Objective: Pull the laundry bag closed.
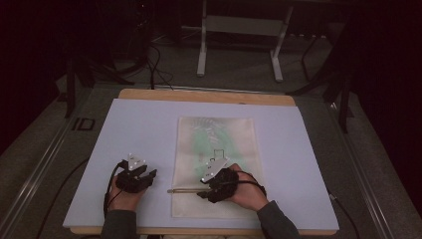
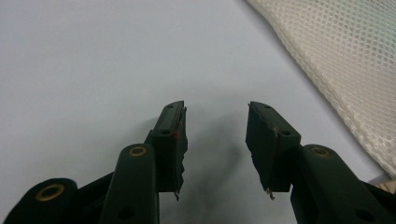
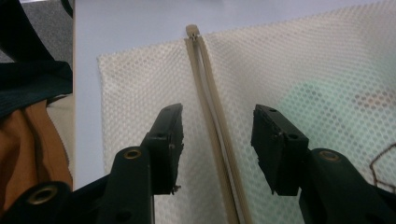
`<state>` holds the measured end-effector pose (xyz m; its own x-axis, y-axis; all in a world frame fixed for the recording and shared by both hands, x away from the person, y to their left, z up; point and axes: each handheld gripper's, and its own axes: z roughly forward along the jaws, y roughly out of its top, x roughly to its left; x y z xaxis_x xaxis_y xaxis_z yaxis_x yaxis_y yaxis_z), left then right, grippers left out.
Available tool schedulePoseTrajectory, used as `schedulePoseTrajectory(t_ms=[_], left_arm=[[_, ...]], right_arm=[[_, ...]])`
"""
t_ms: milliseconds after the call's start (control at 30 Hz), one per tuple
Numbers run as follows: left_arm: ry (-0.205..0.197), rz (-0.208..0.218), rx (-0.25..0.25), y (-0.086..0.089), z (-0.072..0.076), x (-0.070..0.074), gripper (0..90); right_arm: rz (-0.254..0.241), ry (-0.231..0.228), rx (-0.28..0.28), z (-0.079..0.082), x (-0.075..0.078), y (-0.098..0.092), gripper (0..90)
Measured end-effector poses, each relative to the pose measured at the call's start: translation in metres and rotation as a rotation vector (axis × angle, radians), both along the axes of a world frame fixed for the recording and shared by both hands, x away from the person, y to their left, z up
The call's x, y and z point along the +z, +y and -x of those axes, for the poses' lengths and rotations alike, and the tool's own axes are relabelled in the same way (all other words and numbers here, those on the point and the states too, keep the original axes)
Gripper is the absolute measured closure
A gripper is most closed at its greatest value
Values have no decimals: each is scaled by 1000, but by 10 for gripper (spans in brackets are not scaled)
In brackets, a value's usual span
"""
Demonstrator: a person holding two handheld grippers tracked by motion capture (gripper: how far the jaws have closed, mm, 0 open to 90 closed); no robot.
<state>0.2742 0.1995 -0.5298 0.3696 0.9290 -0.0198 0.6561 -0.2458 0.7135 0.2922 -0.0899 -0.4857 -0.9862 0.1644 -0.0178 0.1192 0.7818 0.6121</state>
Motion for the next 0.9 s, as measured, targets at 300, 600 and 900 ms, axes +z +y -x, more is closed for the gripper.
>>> schedulePoseTrajectory(t_ms=[300, 600, 900], left_arm=[[0, 0, 0, 0, 0, 0, 570], [0, 0, -1, 0, 0, 0, 570], [0, 1, -1, 0, 0, 0, 570]], right_arm=[[-3, 4, 14, -1, -1, 12, 543], [0, 0, 33, -1, -2, 23, 604], [-11, -11, 48, 0, -6, 33, 683]])
